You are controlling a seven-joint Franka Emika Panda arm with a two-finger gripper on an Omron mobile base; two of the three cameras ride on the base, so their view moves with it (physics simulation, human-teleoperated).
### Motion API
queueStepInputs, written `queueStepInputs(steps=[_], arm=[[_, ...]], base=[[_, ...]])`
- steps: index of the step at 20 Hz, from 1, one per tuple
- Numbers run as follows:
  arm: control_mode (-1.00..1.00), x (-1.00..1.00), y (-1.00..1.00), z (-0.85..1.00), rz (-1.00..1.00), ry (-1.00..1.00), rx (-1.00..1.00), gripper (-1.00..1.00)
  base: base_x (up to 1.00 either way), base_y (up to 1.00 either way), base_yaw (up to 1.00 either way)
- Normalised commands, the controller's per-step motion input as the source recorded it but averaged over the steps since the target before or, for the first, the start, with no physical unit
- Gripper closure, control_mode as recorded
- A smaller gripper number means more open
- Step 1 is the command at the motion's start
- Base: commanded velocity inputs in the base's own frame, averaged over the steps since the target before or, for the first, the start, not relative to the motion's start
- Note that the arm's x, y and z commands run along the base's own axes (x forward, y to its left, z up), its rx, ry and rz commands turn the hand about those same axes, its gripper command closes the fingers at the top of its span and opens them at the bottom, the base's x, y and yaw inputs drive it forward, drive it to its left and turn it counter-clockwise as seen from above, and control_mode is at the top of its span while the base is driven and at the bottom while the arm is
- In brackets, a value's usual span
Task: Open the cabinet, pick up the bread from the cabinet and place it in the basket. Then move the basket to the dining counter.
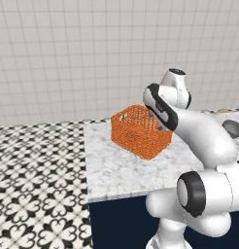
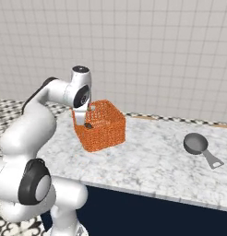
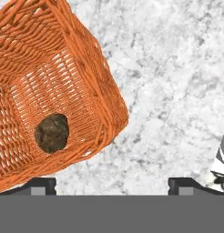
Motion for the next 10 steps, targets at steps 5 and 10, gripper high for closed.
queueStepInputs(steps=[5, 10], arm=[[-1.0, -0.95, 0.33, 1.0, 0.48, -0.29, -0.34, -1.0], [-1.0, -0.71, 0.79, 0.79, 0.43, -0.04, -0.36, -1.0]], base=[[0.0, 0.0, 0.0], [0.0, 0.0, 0.0]])
